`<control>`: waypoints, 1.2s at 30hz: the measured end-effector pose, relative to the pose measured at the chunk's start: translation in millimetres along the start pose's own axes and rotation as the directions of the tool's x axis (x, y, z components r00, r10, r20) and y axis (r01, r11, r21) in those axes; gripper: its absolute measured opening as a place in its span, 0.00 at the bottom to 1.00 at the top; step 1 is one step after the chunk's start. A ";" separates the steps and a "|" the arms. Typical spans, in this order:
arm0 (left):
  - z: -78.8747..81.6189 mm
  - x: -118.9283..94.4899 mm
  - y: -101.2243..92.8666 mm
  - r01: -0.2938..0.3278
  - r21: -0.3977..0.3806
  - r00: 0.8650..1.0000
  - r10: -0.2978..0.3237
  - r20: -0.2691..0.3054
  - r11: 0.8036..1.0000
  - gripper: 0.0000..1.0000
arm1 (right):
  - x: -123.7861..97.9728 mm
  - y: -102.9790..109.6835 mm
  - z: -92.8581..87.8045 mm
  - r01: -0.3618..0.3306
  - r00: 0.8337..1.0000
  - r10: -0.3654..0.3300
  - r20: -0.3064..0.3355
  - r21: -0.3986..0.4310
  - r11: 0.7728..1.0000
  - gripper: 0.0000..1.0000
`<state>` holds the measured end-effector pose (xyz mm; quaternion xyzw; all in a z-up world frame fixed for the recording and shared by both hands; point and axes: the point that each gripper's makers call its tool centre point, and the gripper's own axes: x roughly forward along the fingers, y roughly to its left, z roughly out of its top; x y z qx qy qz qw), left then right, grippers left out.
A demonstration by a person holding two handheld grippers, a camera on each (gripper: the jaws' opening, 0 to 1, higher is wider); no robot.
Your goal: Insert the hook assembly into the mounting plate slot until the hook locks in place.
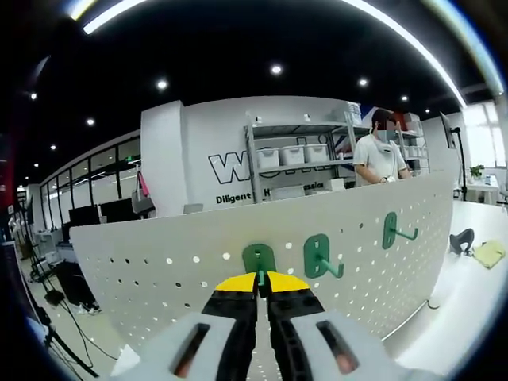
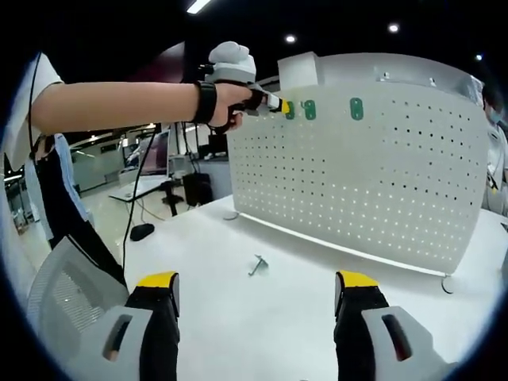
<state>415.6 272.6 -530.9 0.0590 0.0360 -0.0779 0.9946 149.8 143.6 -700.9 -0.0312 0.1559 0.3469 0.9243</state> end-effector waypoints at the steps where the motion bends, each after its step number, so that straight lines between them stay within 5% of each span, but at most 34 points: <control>1: 0.0 0.4 0.0 0.004 0.004 1.000 -0.004 -0.001 1.000 0.04 | 0.2 0.1 0.2 0.000 1.000 0.000 0.001 -0.001 1.000 0.82; 36: 11.8 7.3 -3.1 0.061 0.027 0.997 -0.062 0.048 0.998 0.11 | 0.5 -0.6 -3.2 -0.004 1.000 0.004 -0.011 -0.002 1.000 0.80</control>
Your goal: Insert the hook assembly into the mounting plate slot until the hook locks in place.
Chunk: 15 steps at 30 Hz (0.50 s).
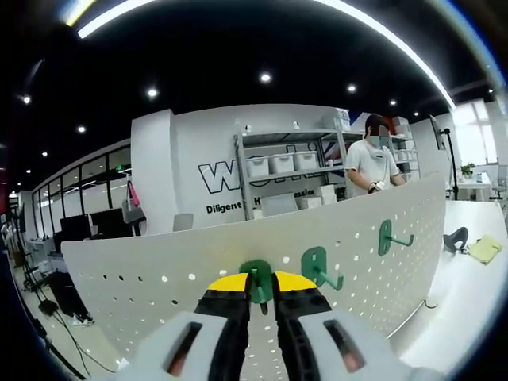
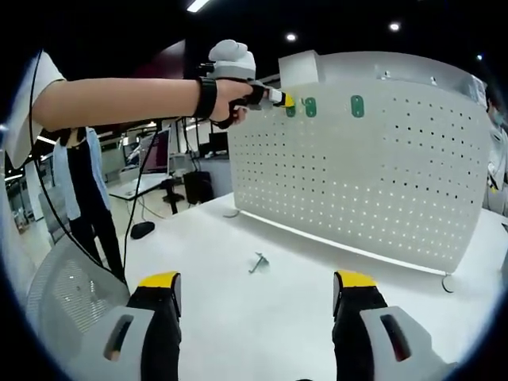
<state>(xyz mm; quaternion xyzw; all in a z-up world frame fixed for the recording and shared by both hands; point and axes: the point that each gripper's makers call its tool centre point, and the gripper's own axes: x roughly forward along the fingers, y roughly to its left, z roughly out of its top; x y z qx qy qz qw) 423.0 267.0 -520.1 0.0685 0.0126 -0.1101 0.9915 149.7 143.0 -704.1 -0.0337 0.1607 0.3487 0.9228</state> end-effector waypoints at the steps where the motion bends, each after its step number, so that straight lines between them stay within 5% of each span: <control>1: -0.4 0.7 0.0 0.001 0.003 1.000 -0.001 -0.001 1.000 0.11 | 0.1 0.0 -0.2 0.000 1.000 0.000 -0.001 -0.002 1.000 0.80; 15: -1.3 -0.2 -2.7 0.020 -0.003 1.000 -0.020 -0.002 1.000 0.15 | 2.5 -0.9 -0.2 -0.003 1.000 0.003 -0.004 -0.004 1.000 0.80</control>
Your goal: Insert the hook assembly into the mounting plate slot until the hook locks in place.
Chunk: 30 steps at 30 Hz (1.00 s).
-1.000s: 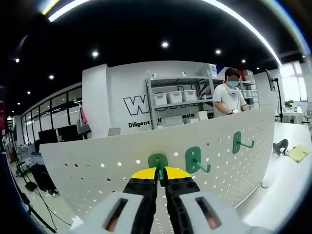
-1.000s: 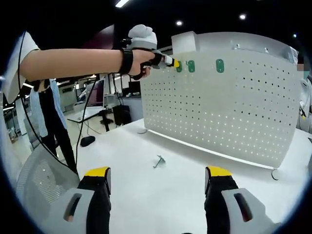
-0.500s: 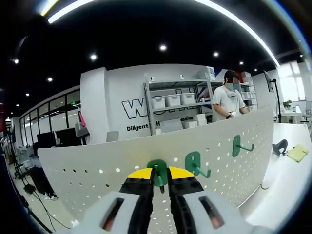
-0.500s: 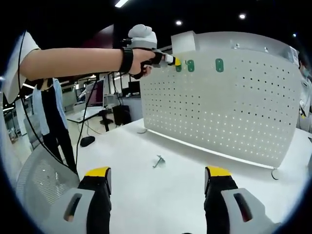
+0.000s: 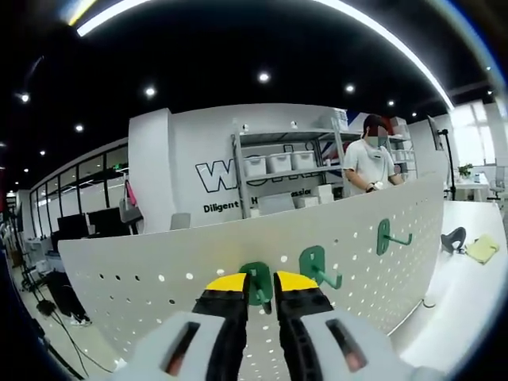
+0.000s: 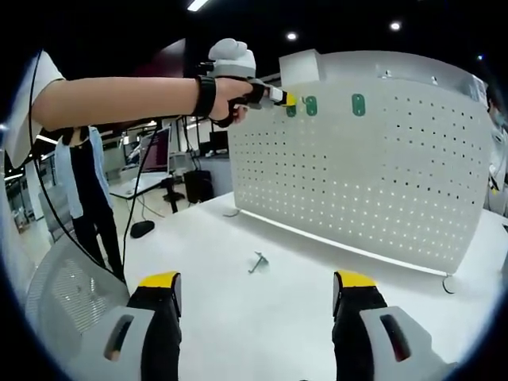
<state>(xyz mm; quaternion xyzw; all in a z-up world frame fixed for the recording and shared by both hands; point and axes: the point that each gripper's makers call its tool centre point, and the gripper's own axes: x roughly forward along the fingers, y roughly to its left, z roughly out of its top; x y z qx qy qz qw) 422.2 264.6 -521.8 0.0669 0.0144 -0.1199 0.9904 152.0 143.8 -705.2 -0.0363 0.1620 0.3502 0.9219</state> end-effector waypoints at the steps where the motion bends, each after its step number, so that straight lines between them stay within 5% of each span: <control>1: 0.2 -0.6 0.2 0.000 0.002 1.000 0.000 0.001 1.000 0.17 | -0.1 0.0 0.6 0.000 1.000 0.000 0.000 -0.002 1.000 0.80; 30: -12.8 -40.0 -1.5 0.030 -0.011 1.000 -0.030 0.004 0.999 0.24 | -4.6 6.9 7.3 -0.004 1.000 0.004 0.012 -0.021 1.000 0.80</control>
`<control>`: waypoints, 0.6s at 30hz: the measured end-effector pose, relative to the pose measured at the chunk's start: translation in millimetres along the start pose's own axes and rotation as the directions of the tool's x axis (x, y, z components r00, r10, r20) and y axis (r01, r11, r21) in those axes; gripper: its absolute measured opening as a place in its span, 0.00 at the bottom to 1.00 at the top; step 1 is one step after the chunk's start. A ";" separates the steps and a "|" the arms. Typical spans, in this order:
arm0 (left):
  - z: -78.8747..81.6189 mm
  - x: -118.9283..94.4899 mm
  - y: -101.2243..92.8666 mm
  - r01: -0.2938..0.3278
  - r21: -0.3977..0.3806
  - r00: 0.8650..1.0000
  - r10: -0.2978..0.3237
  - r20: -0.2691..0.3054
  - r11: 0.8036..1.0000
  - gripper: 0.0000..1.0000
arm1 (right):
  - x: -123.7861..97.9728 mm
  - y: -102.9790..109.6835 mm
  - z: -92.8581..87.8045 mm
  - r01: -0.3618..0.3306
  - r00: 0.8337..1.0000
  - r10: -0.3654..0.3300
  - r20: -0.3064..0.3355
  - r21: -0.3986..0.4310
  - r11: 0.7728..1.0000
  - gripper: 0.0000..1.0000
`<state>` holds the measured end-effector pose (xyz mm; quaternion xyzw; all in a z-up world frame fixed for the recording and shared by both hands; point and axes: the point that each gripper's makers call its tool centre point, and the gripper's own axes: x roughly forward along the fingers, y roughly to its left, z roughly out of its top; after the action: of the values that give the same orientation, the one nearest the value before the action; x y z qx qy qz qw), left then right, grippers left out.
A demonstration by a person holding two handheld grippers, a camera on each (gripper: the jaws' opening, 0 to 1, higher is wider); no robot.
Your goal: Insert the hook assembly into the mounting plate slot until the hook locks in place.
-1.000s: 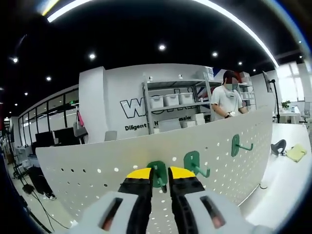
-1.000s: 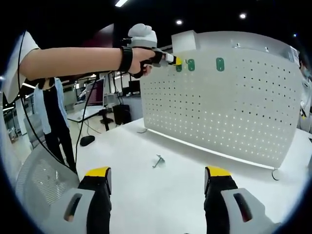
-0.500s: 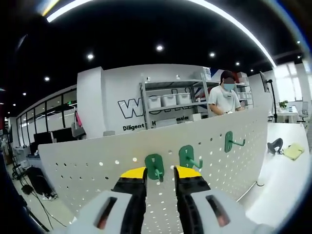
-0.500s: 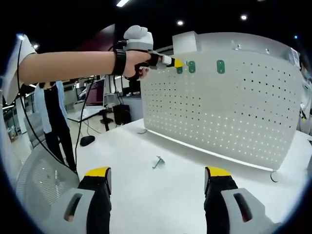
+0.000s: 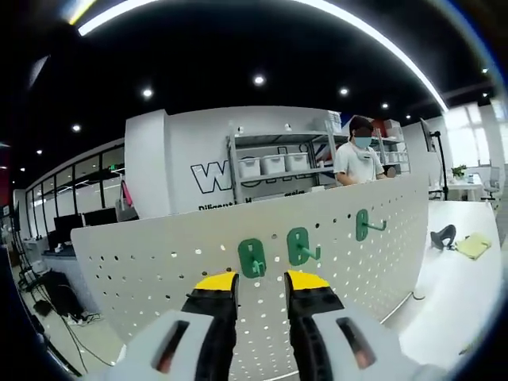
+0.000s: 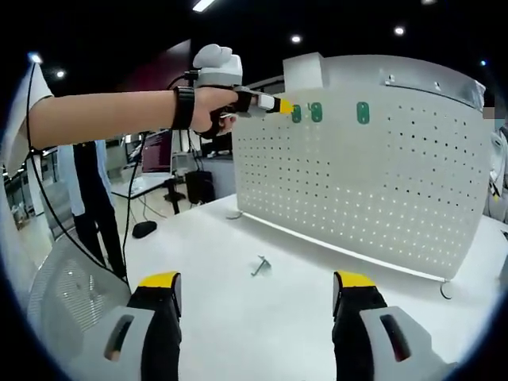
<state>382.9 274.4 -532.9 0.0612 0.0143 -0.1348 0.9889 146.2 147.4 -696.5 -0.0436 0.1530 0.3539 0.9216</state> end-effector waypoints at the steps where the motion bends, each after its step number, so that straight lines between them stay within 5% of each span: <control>1: -0.9 -1.5 -0.1 0.000 -0.003 1.000 0.000 -0.001 1.000 0.24 | -0.1 0.0 0.5 0.000 1.000 0.000 0.001 0.000 1.000 0.80; 18: -25.7 -25.6 -17.3 0.061 -0.021 0.998 -0.061 -0.019 0.998 0.25 | -0.5 4.3 2.4 -0.011 1.000 0.011 -0.001 -0.012 1.000 0.79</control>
<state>353.3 267.8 -559.3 0.0518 0.0273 -0.1642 0.9847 143.6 150.8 -693.9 -0.0484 0.1515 0.3601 0.9193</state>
